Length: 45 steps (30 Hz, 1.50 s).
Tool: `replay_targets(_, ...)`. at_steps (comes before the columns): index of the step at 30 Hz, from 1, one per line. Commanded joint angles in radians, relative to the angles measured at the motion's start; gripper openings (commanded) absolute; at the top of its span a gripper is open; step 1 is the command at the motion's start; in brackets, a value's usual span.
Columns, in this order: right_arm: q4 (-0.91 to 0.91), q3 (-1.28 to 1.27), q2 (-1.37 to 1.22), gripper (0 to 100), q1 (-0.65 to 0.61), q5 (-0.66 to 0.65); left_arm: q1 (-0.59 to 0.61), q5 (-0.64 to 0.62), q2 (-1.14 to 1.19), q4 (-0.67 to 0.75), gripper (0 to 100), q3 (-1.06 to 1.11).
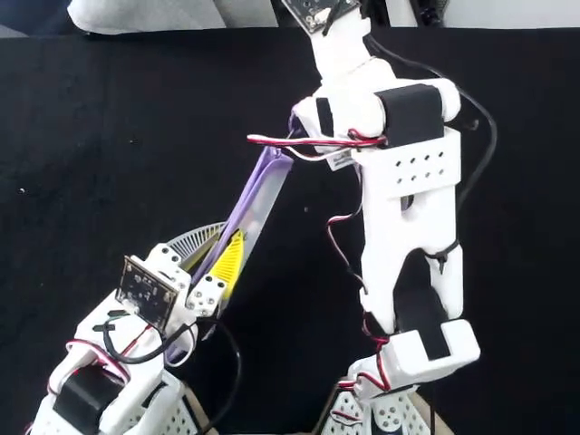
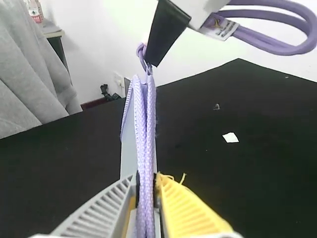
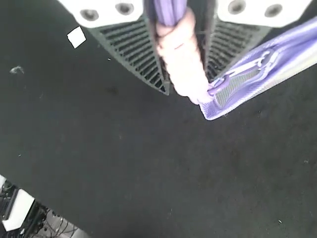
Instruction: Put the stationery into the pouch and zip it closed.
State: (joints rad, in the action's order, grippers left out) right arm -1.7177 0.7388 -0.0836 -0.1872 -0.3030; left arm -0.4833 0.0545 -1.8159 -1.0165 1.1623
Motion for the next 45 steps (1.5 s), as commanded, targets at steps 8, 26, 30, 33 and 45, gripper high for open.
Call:
replay_targets(8,0.087,-0.076,-0.084,1.1,0.109,-0.048,0.062,-0.11,-0.012,0.074,3,-0.113)
replay_targets(26,0.114,-0.079,-0.383,1.1,0.112,-0.078,0.071,-0.16,-0.012,0.077,3,-0.228)
replay_targets(30,0.114,-0.076,-0.381,1.1,0.123,-0.078,0.071,-0.16,-0.011,0.074,3,-0.222)
replay_targets(33,0.114,-0.073,-0.361,1.1,0.117,-0.077,0.062,-0.161,-0.006,0.066,3,-0.22)
replay_targets(45,0.091,-0.076,-0.193,1.1,-0.057,-0.074,0.059,-0.091,-0.005,-0.052,22,-0.122)
